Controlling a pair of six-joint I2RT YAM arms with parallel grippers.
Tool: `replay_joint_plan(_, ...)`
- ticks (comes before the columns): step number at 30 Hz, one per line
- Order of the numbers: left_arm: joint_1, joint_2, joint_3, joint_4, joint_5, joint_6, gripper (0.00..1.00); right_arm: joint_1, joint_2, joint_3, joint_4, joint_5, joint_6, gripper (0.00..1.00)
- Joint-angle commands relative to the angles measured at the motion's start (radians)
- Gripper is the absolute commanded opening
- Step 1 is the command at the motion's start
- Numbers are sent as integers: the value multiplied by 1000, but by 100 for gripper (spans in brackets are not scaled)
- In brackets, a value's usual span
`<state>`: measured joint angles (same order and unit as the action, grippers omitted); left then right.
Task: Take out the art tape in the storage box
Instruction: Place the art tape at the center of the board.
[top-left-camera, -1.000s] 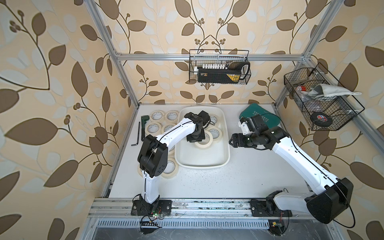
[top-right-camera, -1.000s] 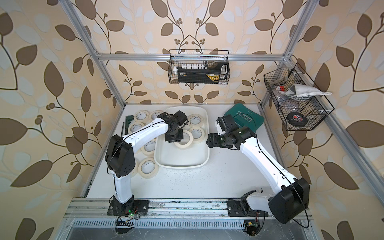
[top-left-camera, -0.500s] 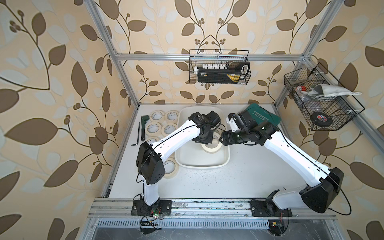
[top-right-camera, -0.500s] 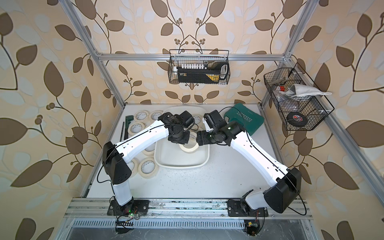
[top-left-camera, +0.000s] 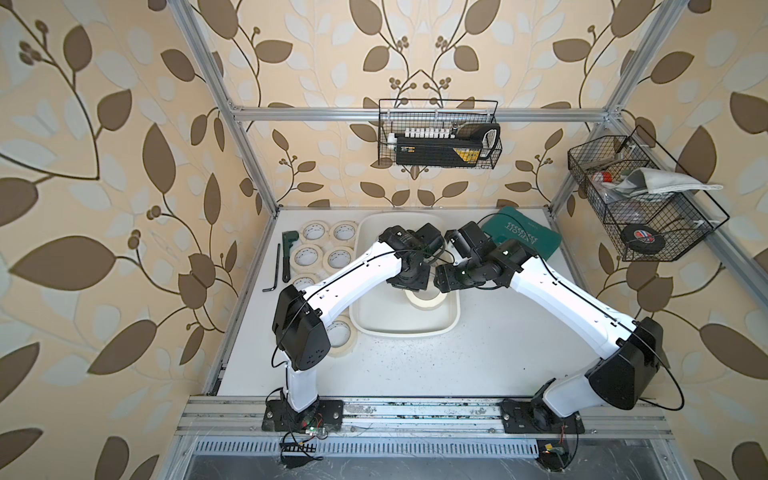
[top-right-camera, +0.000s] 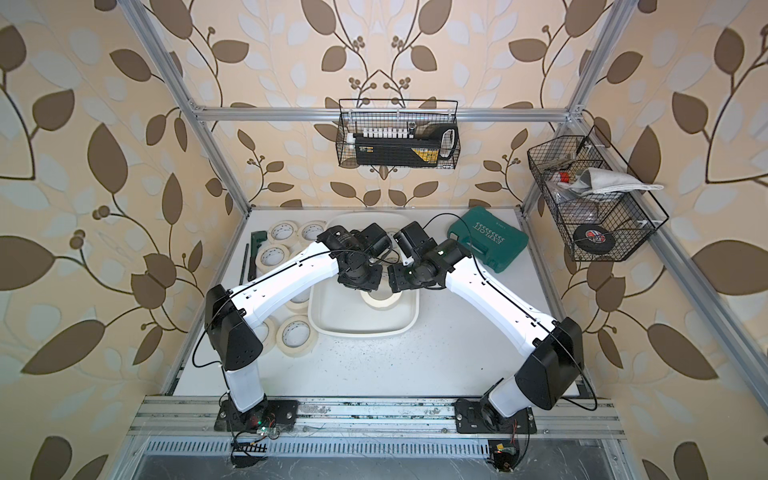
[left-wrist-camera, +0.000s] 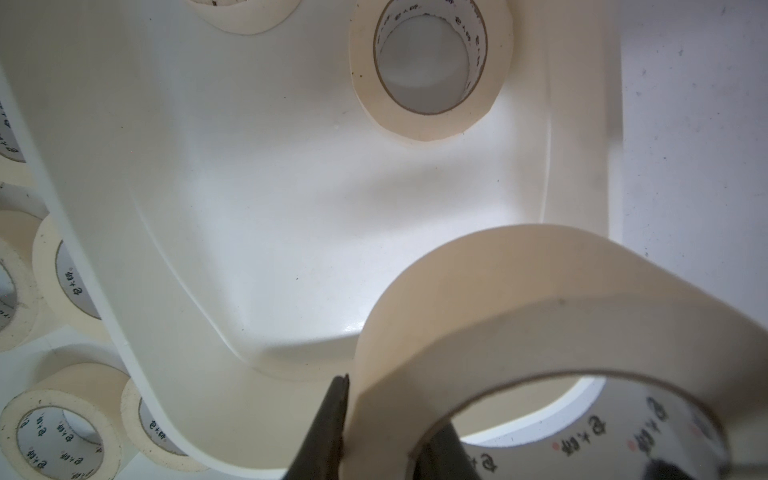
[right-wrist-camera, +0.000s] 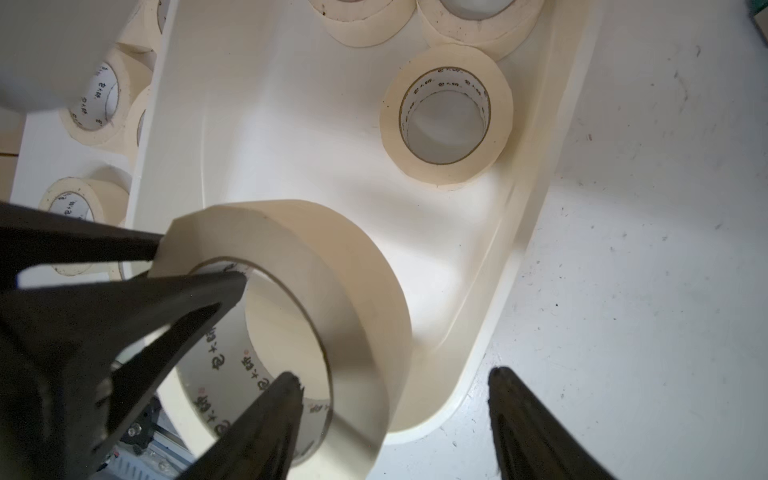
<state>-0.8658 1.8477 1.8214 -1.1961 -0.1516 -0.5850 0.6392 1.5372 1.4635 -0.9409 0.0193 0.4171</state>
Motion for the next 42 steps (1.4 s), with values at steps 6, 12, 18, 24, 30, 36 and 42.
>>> replay_joint_plan(6,-9,-65,41,17,86,17,17,7,42,38,22,6,-6,23)
replay_joint_plan(12,-9,-91,20,40,120,9,27,6,46,39,24,-3,-9,2)
replay_joint_plan(18,-9,-130,-15,92,146,-3,61,7,40,43,22,-4,-17,0)
replay_joint_plan(24,-6,-206,-71,152,95,-31,83,-6,32,42,18,-3,-33,0)
replay_joint_plan(30,18,-308,-170,212,15,-73,89,-96,1,26,21,-40,-56,0)
replay_joint_plan(36,65,-392,-273,260,18,-104,95,-245,-41,17,28,-67,-89,0)
replay_joint_plan(42,97,-442,-353,290,17,-126,99,-451,-37,-12,86,-95,-93,0)
